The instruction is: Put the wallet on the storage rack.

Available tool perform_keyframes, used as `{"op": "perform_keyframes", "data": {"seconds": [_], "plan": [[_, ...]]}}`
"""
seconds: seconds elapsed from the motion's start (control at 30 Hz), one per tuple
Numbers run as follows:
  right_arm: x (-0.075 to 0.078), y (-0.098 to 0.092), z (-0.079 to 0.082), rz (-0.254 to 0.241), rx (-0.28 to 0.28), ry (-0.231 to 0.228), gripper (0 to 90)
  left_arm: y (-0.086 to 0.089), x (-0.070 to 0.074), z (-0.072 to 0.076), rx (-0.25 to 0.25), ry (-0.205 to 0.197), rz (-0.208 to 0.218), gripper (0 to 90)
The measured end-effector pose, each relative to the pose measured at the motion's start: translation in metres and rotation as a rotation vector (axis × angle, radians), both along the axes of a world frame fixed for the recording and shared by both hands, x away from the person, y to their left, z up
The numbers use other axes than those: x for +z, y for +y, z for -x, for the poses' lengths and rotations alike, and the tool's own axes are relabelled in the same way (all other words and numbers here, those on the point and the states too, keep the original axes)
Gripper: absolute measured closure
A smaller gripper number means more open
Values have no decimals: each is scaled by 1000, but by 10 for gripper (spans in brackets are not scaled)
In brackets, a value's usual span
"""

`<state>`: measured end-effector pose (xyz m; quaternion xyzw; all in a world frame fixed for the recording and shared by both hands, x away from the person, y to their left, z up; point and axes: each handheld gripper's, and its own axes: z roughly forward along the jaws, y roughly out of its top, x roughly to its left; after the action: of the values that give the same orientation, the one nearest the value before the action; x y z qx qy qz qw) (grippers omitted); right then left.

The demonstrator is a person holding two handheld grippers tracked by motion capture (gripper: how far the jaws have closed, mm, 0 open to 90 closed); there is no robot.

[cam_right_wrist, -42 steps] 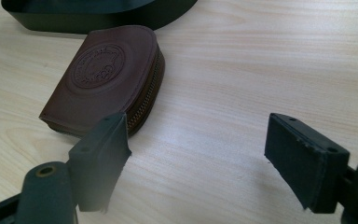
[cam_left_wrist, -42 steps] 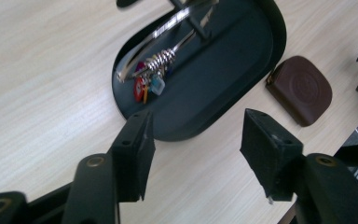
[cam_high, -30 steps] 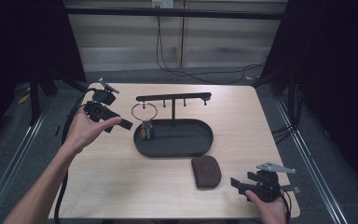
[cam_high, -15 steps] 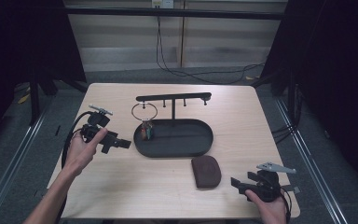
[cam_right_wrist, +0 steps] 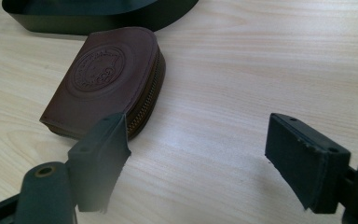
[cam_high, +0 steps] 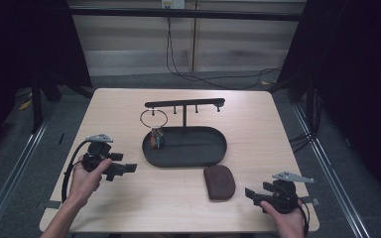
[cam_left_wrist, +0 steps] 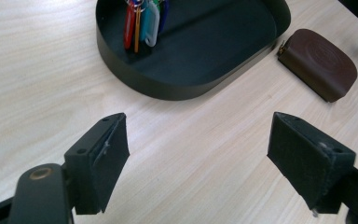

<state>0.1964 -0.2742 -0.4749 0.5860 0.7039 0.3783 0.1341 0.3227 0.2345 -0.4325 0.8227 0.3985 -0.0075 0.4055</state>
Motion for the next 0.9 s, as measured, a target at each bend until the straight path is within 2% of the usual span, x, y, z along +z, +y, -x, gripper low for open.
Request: {"op": "perform_keyframes", "data": {"seconds": [0.07,0.17,0.2,0.27,0.33,0.37,0.43,0.53,0.63,0.7,0.77,0.9], "plan": [[1,1,-1,-3,3,-4,211,1,-3,4,-9,-13,-17,201],[1,3,-2,-10,18,3,236,5,-7,14,1,-31,0,201],[2,4,-3,-12,28,8,246,6,-9,17,10,-38,-7,201],[4,5,-4,5,15,-3,263,7,-13,23,11,-28,-13,201],[5,7,-5,4,26,0,261,8,-17,28,7,-9,-33,201],[5,8,-5,5,27,4,258,9,-18,33,18,-14,-28,200],[7,10,-5,2,51,8,276,11,-21,38,16,-13,-17,192],[9,13,-6,-10,101,25,307,12,-23,46,30,8,-58,190],[7,18,-8,4,111,39,308,15,-18,55,43,5,-23,214],[9,21,-8,8,114,42,317,15,-16,63,34,-17,-29,215],[12,22,-9,11,117,42,324,18,-18,67,33,-24,-34,215],[19,29,-14,23,133,56,324,22,-25,72,40,-10,-9,214]]}}
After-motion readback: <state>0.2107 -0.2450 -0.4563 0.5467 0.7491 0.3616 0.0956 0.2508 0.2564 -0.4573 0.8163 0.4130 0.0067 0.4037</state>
